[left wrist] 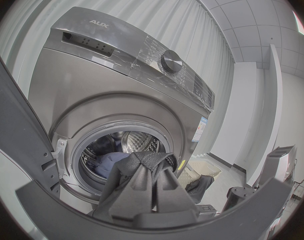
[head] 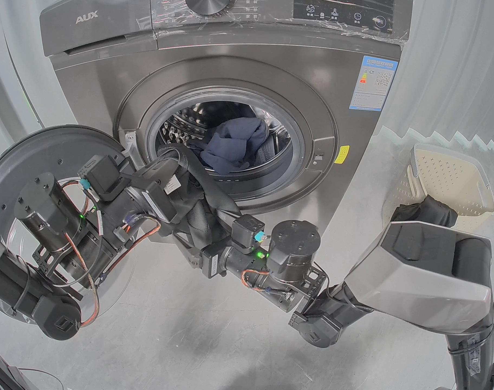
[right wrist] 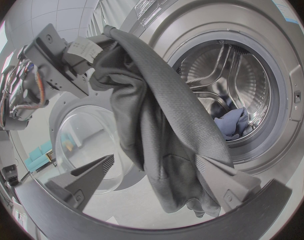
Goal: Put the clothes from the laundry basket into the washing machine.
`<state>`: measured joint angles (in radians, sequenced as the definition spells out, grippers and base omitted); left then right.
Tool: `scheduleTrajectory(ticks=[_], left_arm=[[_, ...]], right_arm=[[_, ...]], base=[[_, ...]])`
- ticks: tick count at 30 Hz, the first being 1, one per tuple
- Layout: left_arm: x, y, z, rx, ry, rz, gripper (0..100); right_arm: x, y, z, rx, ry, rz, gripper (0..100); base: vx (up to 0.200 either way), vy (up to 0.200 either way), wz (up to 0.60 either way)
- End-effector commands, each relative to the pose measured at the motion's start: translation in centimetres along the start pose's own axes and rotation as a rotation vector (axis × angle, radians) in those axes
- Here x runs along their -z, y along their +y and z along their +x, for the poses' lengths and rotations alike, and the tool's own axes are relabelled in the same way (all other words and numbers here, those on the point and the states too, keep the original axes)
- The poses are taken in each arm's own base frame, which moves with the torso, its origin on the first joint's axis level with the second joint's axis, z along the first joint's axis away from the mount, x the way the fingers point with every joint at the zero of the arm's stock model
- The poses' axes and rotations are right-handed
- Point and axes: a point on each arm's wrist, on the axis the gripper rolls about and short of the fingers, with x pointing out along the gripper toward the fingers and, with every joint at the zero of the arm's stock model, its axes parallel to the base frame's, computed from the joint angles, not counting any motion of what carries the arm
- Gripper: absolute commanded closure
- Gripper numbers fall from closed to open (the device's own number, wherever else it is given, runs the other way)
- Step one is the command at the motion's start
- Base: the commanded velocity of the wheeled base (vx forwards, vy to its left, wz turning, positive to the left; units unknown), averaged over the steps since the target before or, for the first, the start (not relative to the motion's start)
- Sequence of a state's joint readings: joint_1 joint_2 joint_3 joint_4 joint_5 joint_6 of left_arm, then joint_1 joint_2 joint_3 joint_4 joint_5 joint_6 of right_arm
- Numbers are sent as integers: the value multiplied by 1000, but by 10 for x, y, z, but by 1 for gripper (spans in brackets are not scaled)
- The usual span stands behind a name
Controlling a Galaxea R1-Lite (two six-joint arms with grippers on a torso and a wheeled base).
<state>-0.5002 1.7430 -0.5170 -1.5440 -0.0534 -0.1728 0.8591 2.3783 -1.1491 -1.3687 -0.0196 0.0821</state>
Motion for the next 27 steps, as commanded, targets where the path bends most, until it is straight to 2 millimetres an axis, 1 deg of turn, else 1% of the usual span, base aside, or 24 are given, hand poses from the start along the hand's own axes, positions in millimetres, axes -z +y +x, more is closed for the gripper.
scheduleTrajectory(ticks=[1, 4, 8, 14, 19, 22, 27], left_arm=[[0, 0, 0, 0, -1, 0, 100], [0, 0, 0, 0, 1, -1, 100], [0, 1, 0, -1, 0, 0, 100], [1, 1, 0, -3, 2, 0, 100], [1, 2, 0, -5, 3, 1, 100], [1, 1, 0, -5, 1, 1, 100], [0, 1, 0, -3, -1, 0, 100]], right_arm=[[11, -7, 5, 18, 3, -3, 100], [10, -7, 5, 22, 0, -3, 100], [4, -6, 1, 21, -6, -2, 100], [-16, 3, -21, 5, 12, 0, 100], [-31, 5, -42, -6, 31, -2, 100], [-31, 5, -47, -8, 45, -1, 100], [-26, 6, -47, -10, 58, 3, 100]], base=[[0, 0, 0], [0, 0, 0], [0, 0, 0], [0, 0, 0], [0, 0, 0], [0, 0, 0], [0, 0, 0]])
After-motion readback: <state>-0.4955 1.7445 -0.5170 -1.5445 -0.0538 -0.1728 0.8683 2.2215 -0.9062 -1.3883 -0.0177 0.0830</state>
